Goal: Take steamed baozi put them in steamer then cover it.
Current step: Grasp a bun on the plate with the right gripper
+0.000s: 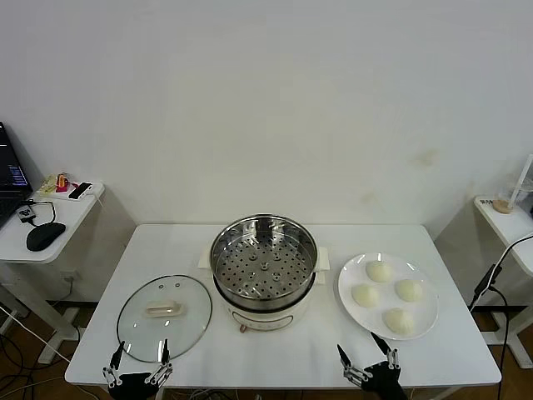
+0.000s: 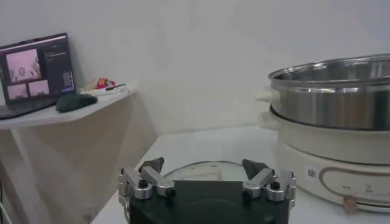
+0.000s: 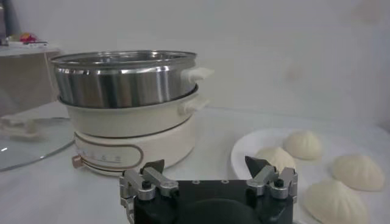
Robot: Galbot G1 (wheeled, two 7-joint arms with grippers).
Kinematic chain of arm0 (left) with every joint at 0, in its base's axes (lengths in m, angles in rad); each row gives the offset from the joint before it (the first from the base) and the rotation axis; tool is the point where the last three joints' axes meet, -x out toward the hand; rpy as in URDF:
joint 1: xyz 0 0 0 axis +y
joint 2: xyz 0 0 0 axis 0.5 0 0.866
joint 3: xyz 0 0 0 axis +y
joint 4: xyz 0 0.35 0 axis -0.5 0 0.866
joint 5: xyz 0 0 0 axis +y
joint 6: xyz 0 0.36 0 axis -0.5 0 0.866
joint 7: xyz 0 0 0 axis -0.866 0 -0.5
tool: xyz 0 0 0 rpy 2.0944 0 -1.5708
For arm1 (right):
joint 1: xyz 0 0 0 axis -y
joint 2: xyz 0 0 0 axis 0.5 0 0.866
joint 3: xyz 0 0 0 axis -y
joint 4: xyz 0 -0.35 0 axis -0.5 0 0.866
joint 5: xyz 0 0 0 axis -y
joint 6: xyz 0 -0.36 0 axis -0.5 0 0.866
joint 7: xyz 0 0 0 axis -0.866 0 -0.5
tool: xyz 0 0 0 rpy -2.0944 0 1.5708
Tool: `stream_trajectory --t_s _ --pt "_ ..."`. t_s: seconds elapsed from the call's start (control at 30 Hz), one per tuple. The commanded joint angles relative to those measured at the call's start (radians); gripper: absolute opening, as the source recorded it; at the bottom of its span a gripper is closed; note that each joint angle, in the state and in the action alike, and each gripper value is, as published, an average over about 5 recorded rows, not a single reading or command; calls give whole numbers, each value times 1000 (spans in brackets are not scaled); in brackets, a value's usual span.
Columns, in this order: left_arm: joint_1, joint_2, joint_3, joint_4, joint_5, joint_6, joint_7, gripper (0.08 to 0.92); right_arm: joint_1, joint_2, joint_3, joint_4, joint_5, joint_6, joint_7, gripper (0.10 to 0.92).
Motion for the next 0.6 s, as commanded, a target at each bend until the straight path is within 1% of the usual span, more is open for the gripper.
stream_trajectory --t_s 0.03,0.2,0.4,0.6 --pt "10 1 -5 -28 38 46 20 823 72 -19 123 -18 -80 -17 2 823" --pt "-3 17 -10 -49 62 86 22 823 155 -115 204 -61 -207 -72 -59 823" --pt "-17 33 -22 -71 123 99 82 823 305 -308 254 -143 -342 -254 -299 823" --pt "-40 31 -22 -77 157 97 94 823 522 -503 161 -269 -488 -268 -468 823"
